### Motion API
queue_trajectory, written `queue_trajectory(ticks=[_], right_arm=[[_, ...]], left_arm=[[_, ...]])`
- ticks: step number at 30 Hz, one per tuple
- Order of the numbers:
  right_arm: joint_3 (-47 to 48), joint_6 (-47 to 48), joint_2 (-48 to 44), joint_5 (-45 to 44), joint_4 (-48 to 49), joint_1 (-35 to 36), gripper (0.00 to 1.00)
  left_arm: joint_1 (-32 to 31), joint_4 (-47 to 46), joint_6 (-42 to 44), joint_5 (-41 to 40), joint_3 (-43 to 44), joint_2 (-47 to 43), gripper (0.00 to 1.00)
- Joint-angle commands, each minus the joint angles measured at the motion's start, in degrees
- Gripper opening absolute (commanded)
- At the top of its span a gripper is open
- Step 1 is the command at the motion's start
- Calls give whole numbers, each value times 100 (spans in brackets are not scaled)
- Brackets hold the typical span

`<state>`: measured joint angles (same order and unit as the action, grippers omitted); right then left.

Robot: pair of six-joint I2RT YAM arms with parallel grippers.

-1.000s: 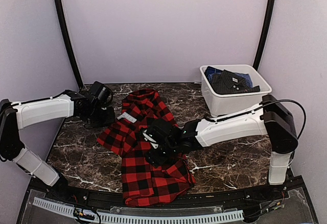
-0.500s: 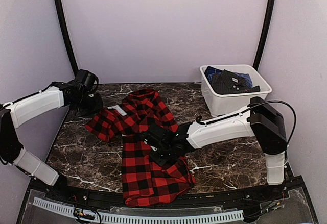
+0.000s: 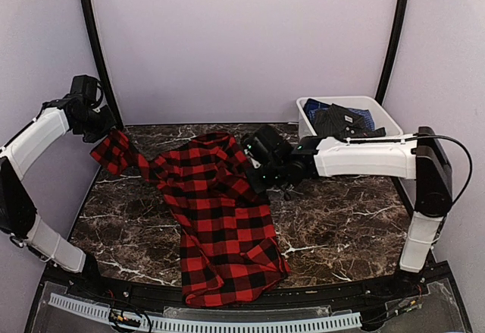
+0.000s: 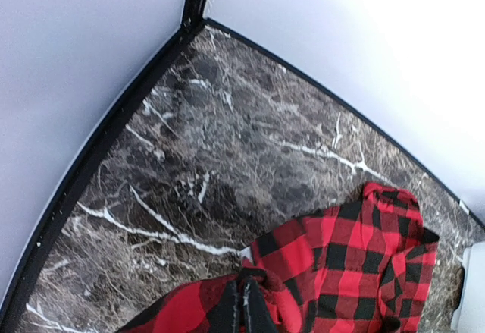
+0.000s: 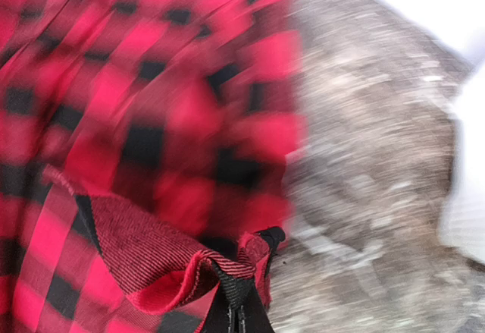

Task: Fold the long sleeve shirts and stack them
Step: Flatten out the crumpled shirt at the center of the board.

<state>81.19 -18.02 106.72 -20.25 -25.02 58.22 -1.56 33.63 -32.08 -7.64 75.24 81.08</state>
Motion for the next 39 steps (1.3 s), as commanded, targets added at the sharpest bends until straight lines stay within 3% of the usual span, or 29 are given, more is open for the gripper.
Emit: queue_trajectory(ticks=[1, 12, 24, 28, 31, 33, 35, 39], right_arm=[[315, 76, -570, -451, -192, -872, 0], [1044, 327, -858, -492, -330, -2717, 0], [1665, 640, -617, -198, -318, -2886, 0], [1935, 788, -368, -220, -469, -2540, 0], [2026, 777, -104, -225, -547, -2339, 1], [2085, 717, 98, -195, -625, -2250, 1], [2120, 662, 276, -142, -654, -2188, 2], [2170, 520, 701, 91, -661, -2135, 4]], left_arm=[[476, 105, 211, 165, 809, 335, 0], [1089, 515, 369, 14, 2183, 1261, 0], [1147, 261, 359, 242, 1274, 1302, 2], [1145, 158, 331, 507, 1151, 1281, 26], [1139, 75, 331, 568, 1019, 1200, 56], [1134, 40, 344, 587, 947, 1114, 68], [1129, 0, 370, 655, 888, 985, 78], [1004, -10, 453, 631, 812, 738, 89]])
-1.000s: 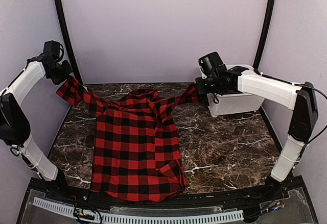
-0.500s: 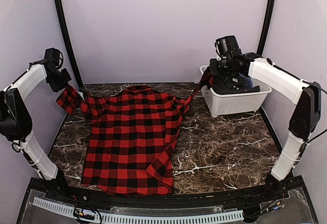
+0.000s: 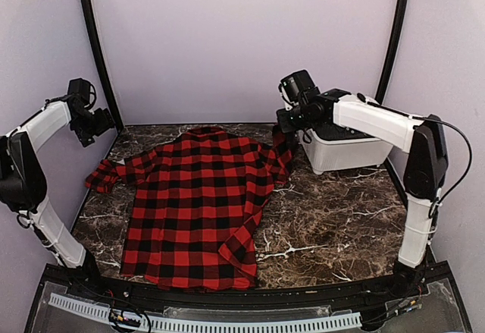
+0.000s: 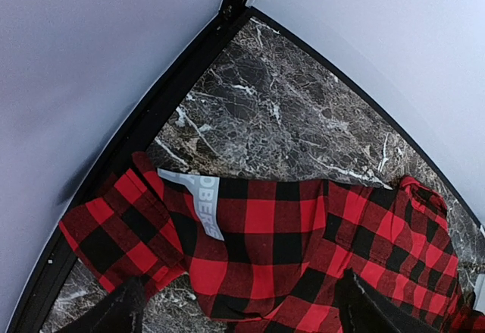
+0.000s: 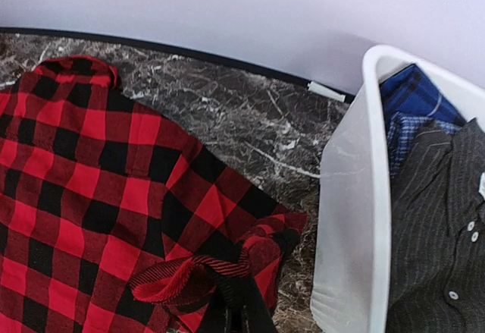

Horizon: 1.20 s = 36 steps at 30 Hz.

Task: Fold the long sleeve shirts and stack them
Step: Flatten out the crumpled shirt at the center of the board.

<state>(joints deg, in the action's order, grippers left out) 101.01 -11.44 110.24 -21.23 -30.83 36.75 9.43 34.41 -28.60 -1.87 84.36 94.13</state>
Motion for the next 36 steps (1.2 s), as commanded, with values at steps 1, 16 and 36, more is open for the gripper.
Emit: queue_trajectory(ticks=[1, 16, 36], right_arm=[[212, -163, 450, 231, -89, 15, 4], [-988, -846, -36, 379, 309, 394, 69], [-2354, -2035, 266, 2233, 1849, 1331, 56]], left_arm=[[-128, -76, 116, 37, -114, -621, 90], [-1924, -576, -207, 750, -1458, -1563, 92], [-2956, -1888, -997, 1474, -3234, -977, 91]])
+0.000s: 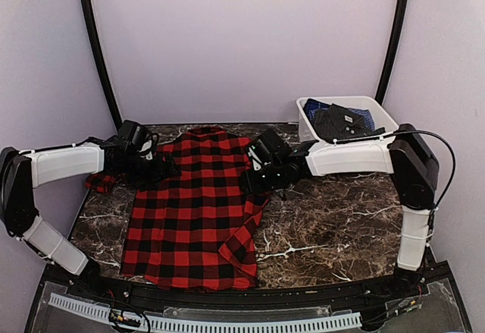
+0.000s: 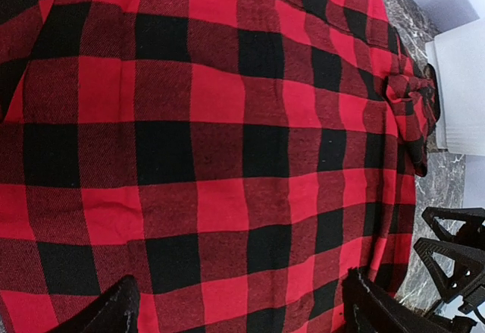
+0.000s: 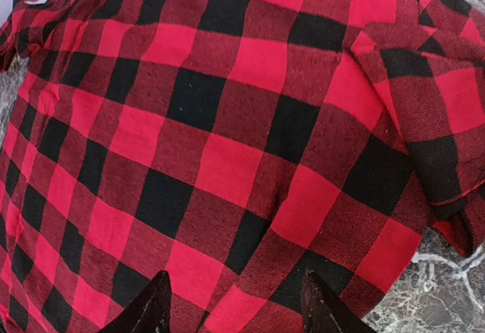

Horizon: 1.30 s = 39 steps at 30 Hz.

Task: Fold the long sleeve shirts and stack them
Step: Flatten out the crumpled shirt at the center of the board.

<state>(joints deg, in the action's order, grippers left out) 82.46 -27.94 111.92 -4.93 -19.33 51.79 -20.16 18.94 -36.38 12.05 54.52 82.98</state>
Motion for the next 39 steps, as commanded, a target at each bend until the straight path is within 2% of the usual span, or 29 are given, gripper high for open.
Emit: queue_trajectory(ticks=[1, 9, 19, 25, 30, 34, 39], right_arm=[[-647, -446, 108, 783, 848, -235, 56], [-1713, -737, 33, 1392, 1661, -784, 57], [-1859, -196, 11, 1085, 1158, -1666, 56], [-1792, 135, -298, 1024, 768, -1688, 60], [-1733, 385, -951, 780, 250, -1280, 63], [-1517, 354, -1093, 537, -265, -412, 64], [-1450, -42, -1057, -467, -929, 622, 58]], left_arm=[[4, -381, -224, 61, -285, 207, 91], [4, -485, -321, -64, -456, 466, 91], [-8, -575, -468, -32, -484, 749, 91], [-141, -593, -544, -8, -450, 824, 91], [-273, -489, -535, -37, -382, 779, 91], [-419, -386, -519, -50, -351, 687, 91], [-478, -356, -560, -7, -521, 364, 91]])
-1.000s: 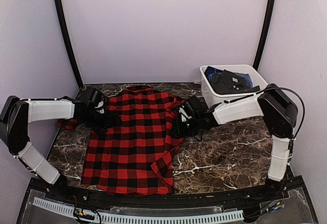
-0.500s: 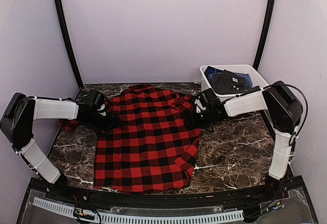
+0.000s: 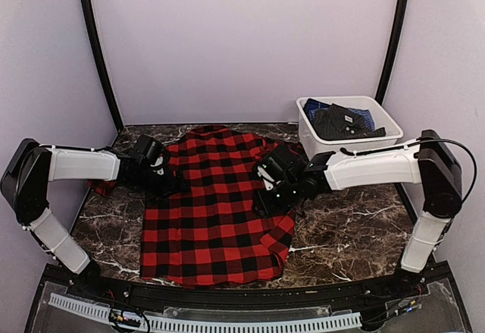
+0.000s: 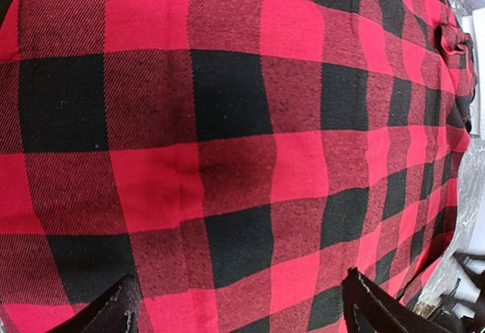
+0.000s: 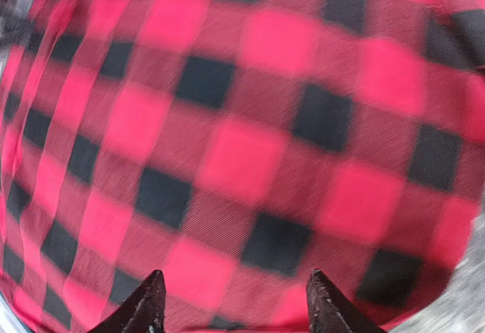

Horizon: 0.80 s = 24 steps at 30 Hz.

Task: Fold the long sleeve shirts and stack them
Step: Flatten out the crumpled shirt at the center of the board.

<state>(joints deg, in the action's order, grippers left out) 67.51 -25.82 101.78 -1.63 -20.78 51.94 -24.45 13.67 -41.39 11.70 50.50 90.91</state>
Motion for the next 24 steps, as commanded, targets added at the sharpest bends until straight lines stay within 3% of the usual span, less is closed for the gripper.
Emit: queue_trajectory(ticks=[1, 10, 20, 24], right_arm=[[24, -357, -24, -913, -885, 746, 56], [140, -1300, 408, -1652, -1580, 1685, 55], [291, -1660, 788, -1866, -1395, 1741, 55], [254, -1799, 817, -2035, -1476, 1749, 48]], left_arm=[[-55, 175, -65, 35, -178, -471, 91], [-69, 207, -11, 55, -461, -817, 91], [-69, 70, 7, 96, -649, -848, 91], [-69, 98, 1, -25, -777, -851, 91]])
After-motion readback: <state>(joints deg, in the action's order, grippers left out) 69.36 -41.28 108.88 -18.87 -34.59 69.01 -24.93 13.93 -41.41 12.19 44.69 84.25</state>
